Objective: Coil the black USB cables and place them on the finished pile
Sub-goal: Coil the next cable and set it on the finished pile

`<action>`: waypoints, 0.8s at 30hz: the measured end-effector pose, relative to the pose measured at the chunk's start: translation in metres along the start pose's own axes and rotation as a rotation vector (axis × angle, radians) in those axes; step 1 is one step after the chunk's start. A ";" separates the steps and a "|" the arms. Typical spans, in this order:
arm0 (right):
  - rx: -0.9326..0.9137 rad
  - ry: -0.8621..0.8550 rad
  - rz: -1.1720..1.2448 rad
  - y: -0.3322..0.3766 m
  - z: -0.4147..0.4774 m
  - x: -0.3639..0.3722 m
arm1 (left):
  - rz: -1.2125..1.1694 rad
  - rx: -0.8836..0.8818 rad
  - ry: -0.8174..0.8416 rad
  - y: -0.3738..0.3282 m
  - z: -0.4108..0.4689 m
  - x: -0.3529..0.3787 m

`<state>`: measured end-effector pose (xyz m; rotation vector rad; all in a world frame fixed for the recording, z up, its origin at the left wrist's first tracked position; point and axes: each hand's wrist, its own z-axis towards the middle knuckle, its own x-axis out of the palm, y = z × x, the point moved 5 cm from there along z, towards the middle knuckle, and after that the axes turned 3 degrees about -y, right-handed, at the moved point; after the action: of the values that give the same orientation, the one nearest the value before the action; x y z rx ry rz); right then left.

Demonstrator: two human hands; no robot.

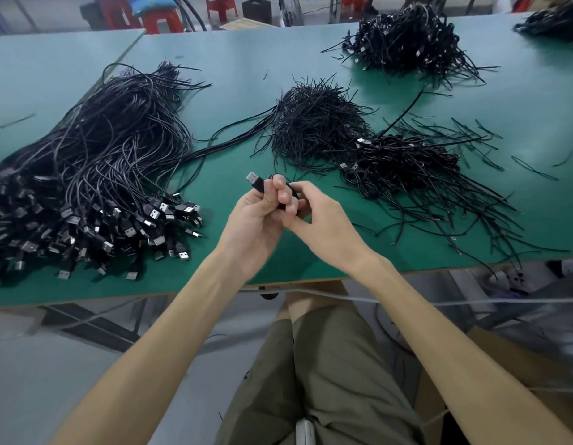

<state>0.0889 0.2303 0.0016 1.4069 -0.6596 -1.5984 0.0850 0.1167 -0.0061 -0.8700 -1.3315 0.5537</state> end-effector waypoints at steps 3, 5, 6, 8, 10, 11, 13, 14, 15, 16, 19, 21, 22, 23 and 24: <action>0.006 0.000 0.050 0.000 -0.002 -0.007 | 0.079 -0.004 0.020 0.000 -0.001 -0.001; 0.011 -0.015 0.041 -0.002 -0.003 -0.011 | 0.164 -0.006 0.039 -0.003 -0.001 0.000; 0.009 -0.024 0.032 -0.002 -0.004 -0.011 | 0.209 -0.004 0.048 -0.005 -0.001 0.001; -0.004 -0.039 0.033 0.000 -0.005 -0.009 | 0.295 0.009 0.052 -0.010 -0.003 0.002; -0.033 -0.066 0.036 0.002 -0.006 -0.008 | 0.376 0.048 0.061 -0.015 -0.004 0.001; -0.051 -0.080 0.013 0.002 -0.005 -0.008 | 0.420 0.078 0.063 -0.017 -0.006 0.003; -0.079 -0.092 -0.045 0.001 -0.004 -0.008 | 0.533 0.156 0.030 -0.018 -0.009 0.006; -0.089 -0.097 -0.051 0.000 -0.003 -0.008 | 0.593 0.202 0.000 -0.018 -0.010 0.008; -0.101 -0.103 -0.045 0.001 -0.003 -0.007 | 0.642 0.249 -0.025 -0.018 -0.012 0.010; -0.118 -0.106 -0.042 0.002 -0.002 -0.007 | 0.674 0.290 -0.041 -0.018 -0.013 0.011; -0.159 -0.077 -0.047 0.005 0.000 -0.004 | 0.720 0.356 -0.070 -0.019 -0.016 0.008; -0.153 -0.040 -0.032 0.005 -0.001 -0.005 | 0.741 0.359 -0.086 -0.020 -0.017 0.004; -0.146 -0.030 -0.023 0.004 -0.002 -0.005 | 0.744 0.349 -0.086 -0.019 -0.018 0.003; -0.137 -0.028 -0.012 0.004 -0.003 -0.006 | 0.751 0.341 -0.082 -0.019 -0.018 0.003; -0.124 -0.030 -0.002 0.004 -0.004 -0.007 | 0.765 0.339 -0.079 -0.018 -0.018 0.002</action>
<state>0.0932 0.2353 0.0077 1.2951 -0.5669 -1.6364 0.1004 0.1035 0.0098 -1.0662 -0.8981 1.3760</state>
